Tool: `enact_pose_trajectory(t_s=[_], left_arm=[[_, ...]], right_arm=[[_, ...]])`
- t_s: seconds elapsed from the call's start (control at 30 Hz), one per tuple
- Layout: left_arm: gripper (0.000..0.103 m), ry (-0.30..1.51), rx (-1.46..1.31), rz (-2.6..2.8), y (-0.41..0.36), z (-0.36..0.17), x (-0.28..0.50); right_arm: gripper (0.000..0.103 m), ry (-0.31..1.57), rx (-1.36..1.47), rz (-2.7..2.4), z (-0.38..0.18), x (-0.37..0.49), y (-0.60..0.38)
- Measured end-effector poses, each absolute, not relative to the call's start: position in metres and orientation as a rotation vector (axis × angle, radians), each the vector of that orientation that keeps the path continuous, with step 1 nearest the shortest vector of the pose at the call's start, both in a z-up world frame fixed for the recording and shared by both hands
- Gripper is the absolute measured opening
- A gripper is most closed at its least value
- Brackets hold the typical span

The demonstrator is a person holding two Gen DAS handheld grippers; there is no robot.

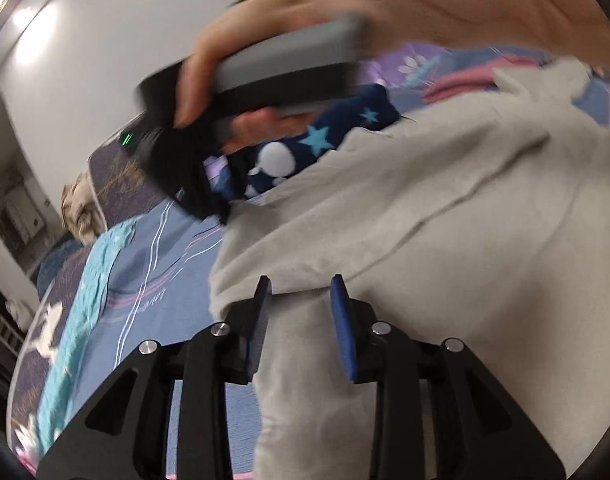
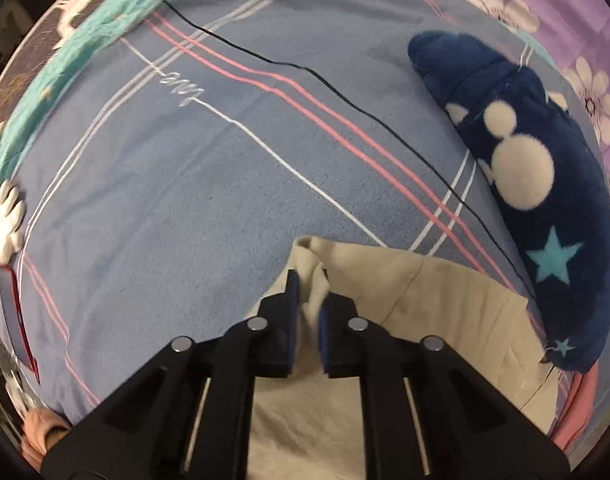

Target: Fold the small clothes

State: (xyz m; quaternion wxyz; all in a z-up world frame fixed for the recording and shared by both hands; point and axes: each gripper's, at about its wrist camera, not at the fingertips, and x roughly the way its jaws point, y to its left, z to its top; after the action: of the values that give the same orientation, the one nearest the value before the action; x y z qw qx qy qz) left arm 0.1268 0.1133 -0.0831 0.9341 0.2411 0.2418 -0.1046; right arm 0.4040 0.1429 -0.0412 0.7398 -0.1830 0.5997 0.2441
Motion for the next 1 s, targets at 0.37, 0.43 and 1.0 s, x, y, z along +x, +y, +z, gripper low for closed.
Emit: enact_pose_trajectory(t_s=[0.37, 0.43, 1.0], left_arm=[[0.038, 0.725, 0.079, -0.151, 0.199, -0.092, 0.18], [0.038, 0.777, 0.055, -0.156, 0.204, -0.099, 0.19], [0.002, 0.723, 0.157, -0.076, 0.183, -0.096, 0.17]], right_arm=[[0.02, 1.317, -0.182, 0.653, -0.032, 0.406, 0.096], [0.026, 1.327, -0.198, 0.644, -0.038, 0.409, 0.105], [0.02, 1.17, -0.011, 0.61, -0.056, 0.42, 0.139]])
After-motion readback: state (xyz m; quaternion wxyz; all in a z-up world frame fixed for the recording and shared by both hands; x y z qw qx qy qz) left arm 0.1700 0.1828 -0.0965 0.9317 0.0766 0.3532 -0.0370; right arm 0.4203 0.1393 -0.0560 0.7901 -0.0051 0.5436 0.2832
